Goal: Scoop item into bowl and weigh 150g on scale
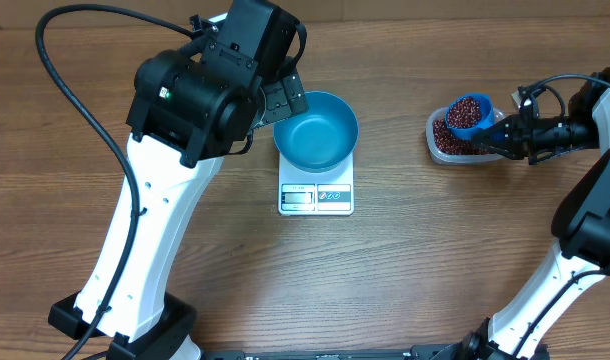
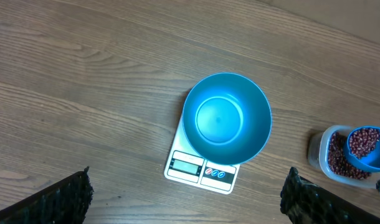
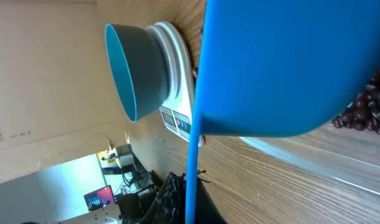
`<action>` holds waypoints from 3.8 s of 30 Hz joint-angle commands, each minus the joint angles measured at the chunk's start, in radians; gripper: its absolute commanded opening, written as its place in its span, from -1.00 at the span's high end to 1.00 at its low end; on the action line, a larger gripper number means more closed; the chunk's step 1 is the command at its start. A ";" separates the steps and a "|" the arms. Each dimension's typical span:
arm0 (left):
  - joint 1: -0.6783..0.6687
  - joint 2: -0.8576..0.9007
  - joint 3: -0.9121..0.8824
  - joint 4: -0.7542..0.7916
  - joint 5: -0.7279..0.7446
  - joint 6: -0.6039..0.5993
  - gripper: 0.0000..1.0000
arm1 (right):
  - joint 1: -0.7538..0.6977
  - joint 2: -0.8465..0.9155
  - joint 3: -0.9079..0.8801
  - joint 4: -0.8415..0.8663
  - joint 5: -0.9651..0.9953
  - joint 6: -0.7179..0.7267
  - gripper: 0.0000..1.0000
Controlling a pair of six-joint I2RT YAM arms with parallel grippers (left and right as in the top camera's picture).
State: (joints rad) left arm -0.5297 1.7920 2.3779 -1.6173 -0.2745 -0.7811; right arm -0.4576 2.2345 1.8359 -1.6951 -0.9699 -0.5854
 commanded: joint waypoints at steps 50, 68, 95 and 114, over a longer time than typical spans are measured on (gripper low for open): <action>-0.001 0.014 0.006 -0.002 -0.021 0.019 -0.99 | -0.003 -0.193 0.078 0.000 -0.265 0.037 0.92; -0.001 0.014 0.006 -0.002 -0.021 0.019 -0.99 | -0.003 -0.348 0.078 0.000 -0.333 0.109 0.93; -0.015 0.029 -0.008 0.032 0.040 0.267 0.91 | -0.003 -0.348 0.077 0.004 -0.304 0.083 0.93; -0.050 0.315 -0.041 0.014 0.326 0.654 0.91 | -0.003 -0.348 0.077 0.007 -0.280 0.084 0.93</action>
State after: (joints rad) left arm -0.5747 2.0850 2.3417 -1.5963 -0.0071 -0.1749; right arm -0.4576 1.9278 1.8828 -1.6936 -1.2415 -0.4767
